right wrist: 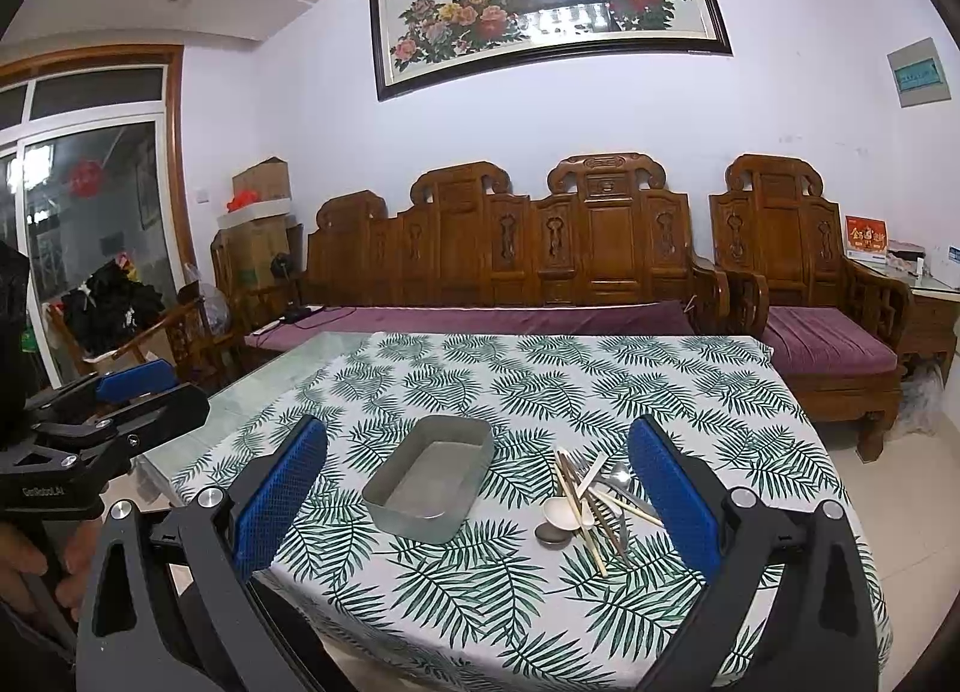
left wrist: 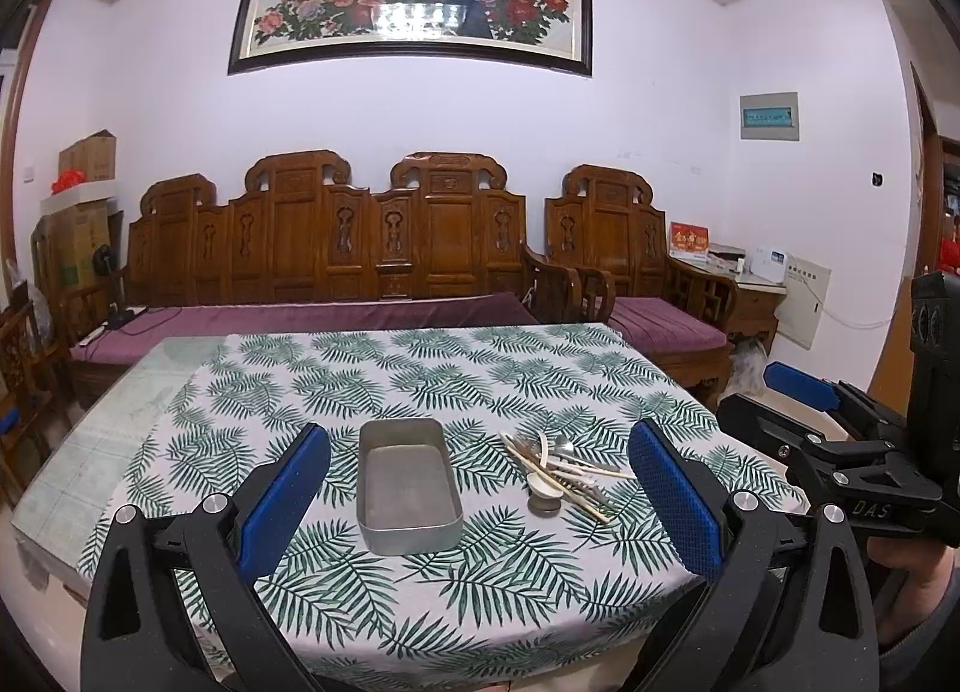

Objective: Organize utensils

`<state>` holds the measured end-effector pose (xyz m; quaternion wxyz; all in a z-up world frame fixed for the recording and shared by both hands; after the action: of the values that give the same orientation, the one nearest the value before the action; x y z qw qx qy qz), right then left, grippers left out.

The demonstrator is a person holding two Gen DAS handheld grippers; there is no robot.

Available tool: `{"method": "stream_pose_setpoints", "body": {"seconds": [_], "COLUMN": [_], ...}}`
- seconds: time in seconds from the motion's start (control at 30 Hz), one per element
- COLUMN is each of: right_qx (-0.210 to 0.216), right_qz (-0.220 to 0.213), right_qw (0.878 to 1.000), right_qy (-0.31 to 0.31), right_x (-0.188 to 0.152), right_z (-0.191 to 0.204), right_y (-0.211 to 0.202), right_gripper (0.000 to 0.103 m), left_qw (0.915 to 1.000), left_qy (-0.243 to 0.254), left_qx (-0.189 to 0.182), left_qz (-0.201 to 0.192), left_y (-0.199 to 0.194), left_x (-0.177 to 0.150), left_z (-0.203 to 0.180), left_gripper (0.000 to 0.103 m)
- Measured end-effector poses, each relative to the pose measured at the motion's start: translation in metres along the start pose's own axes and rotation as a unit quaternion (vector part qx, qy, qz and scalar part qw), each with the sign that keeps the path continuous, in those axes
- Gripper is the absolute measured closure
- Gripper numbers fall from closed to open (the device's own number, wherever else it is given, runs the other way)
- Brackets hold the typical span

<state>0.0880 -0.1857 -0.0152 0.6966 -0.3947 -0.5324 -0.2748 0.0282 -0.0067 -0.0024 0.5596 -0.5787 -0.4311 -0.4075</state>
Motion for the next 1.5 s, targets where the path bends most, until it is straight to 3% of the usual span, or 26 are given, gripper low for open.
{"method": "stream_pose_setpoints", "body": {"seconds": [1.2, 1.5], "right_qx": [0.001, -0.002], "right_qz": [-0.002, 0.007], "right_qw": [1.0, 1.0], "right_qy": [0.003, 0.006], "right_x": [0.01, 0.004], "right_z": [0.004, -0.003], "right_y": [-0.006, -0.001], "right_gripper": [0.003, 0.003], "left_qw": [1.0, 0.9999], "left_qy": [0.002, 0.001], "left_qx": [0.002, 0.002], "left_qz": [-0.002, 0.013], "left_y": [-0.003, 0.005], "left_x": [0.002, -0.006], "left_z": [0.0, 0.001], "left_gripper": [0.007, 0.007]}}
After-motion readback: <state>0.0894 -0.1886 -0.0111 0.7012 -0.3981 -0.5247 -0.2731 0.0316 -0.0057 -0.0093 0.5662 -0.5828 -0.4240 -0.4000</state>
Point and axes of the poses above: each gripper's, at about its wrist camera, not at the fingertips, and y roughly the way its jaws point, z to its left, x to its top, the point moved 4 cm from there along y, roughly the way its jaws point, and after that the axes turned 4 degrees about -z, right-handed, at the moved point
